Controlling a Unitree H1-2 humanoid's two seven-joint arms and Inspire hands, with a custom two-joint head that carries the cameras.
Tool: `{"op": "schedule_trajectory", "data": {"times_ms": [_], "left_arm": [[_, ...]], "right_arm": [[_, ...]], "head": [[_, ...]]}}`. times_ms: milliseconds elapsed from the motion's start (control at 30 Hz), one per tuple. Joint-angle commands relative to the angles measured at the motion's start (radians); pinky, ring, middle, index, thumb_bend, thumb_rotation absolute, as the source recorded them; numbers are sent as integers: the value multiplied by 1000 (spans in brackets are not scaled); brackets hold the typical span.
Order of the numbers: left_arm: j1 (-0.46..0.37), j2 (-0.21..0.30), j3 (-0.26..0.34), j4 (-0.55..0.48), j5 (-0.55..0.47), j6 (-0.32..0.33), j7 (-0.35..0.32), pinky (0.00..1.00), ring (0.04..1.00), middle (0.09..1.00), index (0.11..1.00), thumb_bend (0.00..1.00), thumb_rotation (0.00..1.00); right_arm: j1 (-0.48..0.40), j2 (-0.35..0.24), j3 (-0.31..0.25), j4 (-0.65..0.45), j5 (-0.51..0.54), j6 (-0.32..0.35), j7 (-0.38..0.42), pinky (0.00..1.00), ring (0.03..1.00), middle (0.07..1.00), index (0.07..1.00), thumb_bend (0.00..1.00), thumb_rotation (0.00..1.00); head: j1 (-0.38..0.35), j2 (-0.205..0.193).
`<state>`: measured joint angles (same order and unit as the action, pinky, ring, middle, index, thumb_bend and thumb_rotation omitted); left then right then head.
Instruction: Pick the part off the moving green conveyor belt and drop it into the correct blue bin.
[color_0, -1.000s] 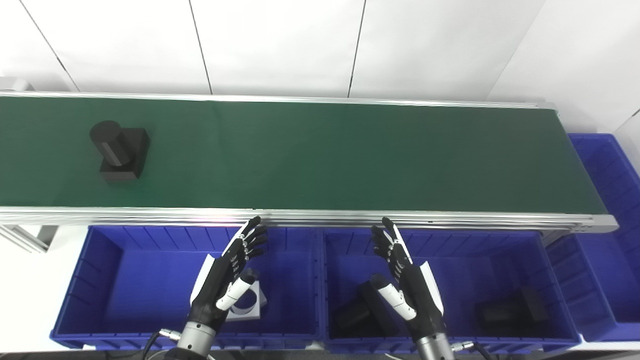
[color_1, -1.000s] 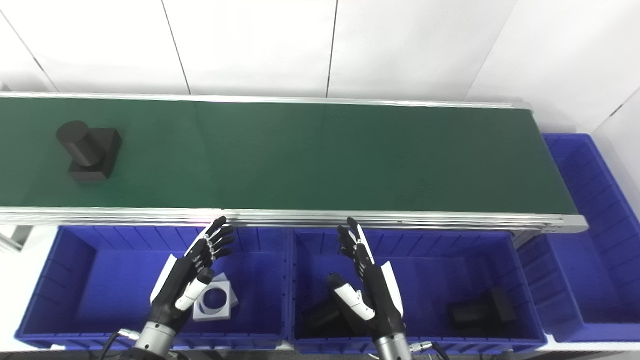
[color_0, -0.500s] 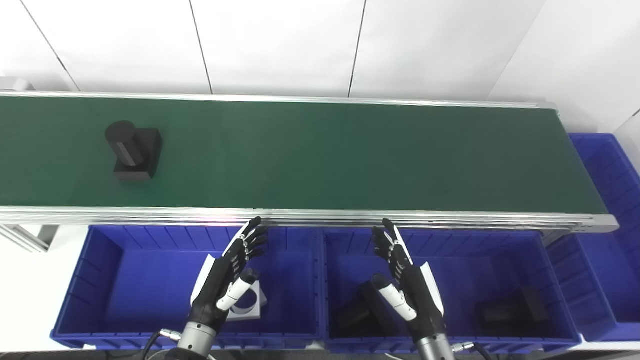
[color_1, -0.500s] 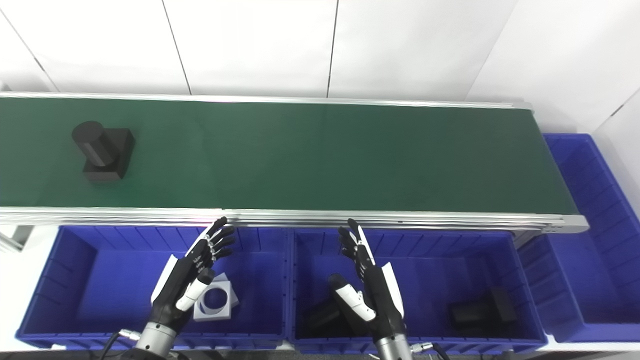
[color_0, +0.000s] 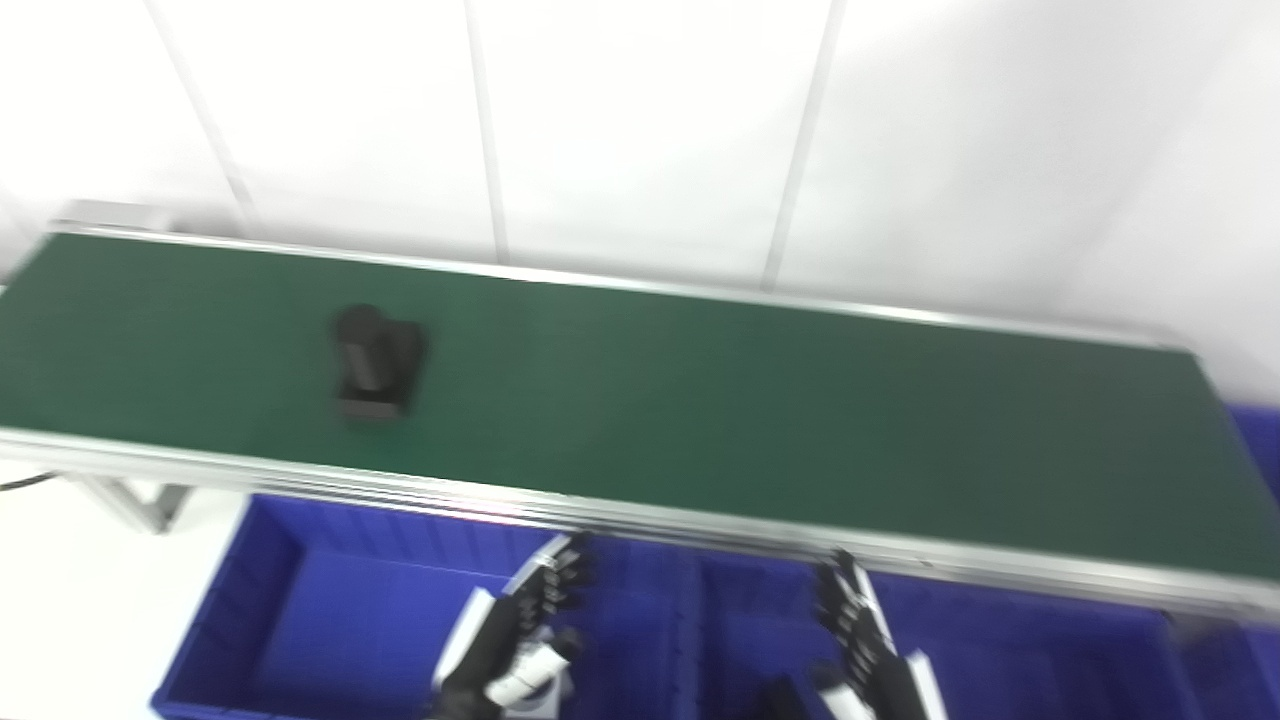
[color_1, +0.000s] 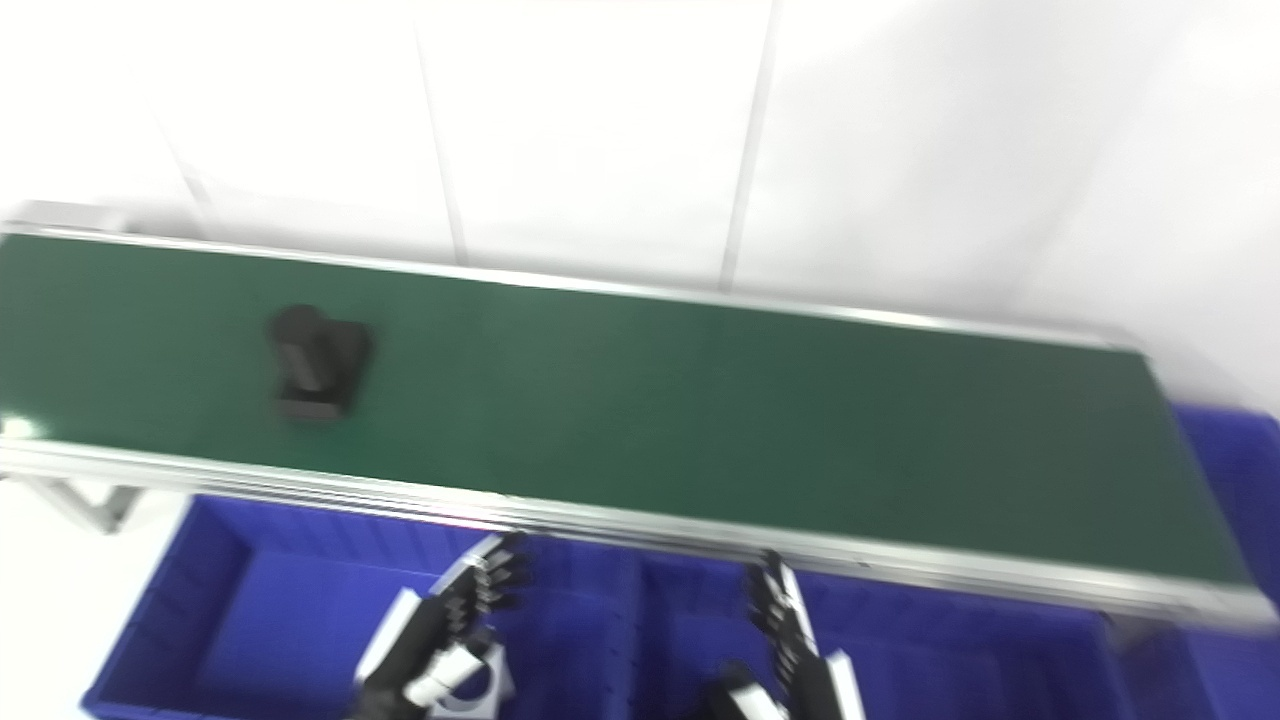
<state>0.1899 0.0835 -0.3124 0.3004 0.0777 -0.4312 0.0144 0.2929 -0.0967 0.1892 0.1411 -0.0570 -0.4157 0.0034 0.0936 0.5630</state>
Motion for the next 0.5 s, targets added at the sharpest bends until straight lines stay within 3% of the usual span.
{"op": "schedule_trajectory", "data": {"times_ms": [0, 467], "left_arm": [[-27, 6, -26, -9, 20, -39, 54, 753, 822, 859, 881, 807, 801], [-47, 25, -88, 20, 9, -39, 123, 716, 790, 834, 843, 845, 760]], "right_arm": [[-1, -1, -8, -20, 13, -54, 9, 929, 953, 955, 1000, 639, 804], [-6, 2, -26, 5, 51, -54, 35, 958, 949, 948, 1000, 627, 818]], "head": [[14, -9], [60, -72]]}}
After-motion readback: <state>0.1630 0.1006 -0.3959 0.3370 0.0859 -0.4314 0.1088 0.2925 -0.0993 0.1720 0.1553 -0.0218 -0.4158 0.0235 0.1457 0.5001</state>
